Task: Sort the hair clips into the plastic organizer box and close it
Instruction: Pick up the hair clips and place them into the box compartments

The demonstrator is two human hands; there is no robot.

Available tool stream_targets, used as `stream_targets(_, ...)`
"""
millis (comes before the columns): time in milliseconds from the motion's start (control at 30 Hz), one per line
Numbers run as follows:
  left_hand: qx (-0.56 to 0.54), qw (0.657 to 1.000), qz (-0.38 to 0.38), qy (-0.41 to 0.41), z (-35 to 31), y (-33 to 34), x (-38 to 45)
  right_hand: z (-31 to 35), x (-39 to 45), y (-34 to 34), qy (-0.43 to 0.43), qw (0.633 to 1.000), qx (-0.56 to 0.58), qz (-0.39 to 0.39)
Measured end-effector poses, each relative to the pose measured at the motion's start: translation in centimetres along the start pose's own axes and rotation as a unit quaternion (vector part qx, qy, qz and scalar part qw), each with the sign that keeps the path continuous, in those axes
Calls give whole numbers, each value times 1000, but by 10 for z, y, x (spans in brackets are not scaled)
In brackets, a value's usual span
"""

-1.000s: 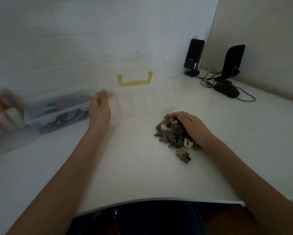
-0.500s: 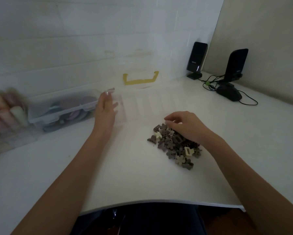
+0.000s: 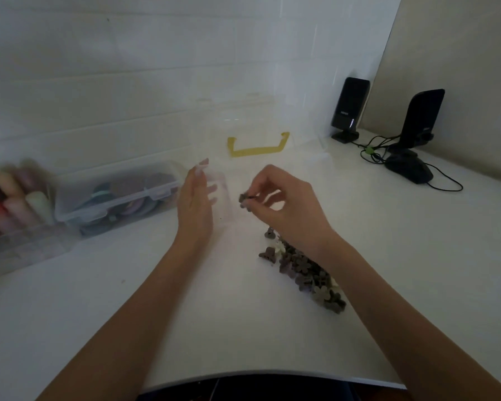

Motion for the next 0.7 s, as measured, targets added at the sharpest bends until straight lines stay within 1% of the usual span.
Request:
stream_targets(33,-3,1000,3,5,-2,0,-2,4,6,11,-19,1000,-11,18)
stream_targets(100,0,1000,0,31,-9,-1,-7,3,14,34,-50,994,-59,79)
stream_targets(167,3,999,-5,47,-12,-2,-9,-5,14,50,-77,980,-119,143)
stream_targets(200,5,999,-9,45,-11,-2,-8,-9,13,50,-81,975,-134,155)
stream_targets(233,4,999,-15,43,-10,-3,-6,-12,11,45,-73,976,-137,153)
stream_targets(333,-7,999,-34,20,-2,-4,0,-19,6,8,-32,987,-119,105)
stream_targets(367,-10,999,-39,13,1,-4,1,-25,3,-5,-16,988,-110,104)
stream_targets(433,-21,999,-49,4,2,-5,1,-42,-4,-19,29,982,-102,155)
stream_targets(500,-21,998,-53,5,1,-5,0,-54,-14,-21,44,970,-123,203)
stream_targets(600,3,998,-59,22,0,-5,-2,-62,-22,-21,38,962,-170,211)
stream_targets(700,15,997,-64,30,-1,-6,-2,-69,-32,-16,77,933,-237,259)
Point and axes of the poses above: each hand's wrist, its own x-axis towards the middle knuckle, its own y-axis out of the palm, z = x × y, the point moved 7 cm from there along x, towards the middle knuckle, and after that the axes turned 9 degrees about -y, right-handed, at the moved point
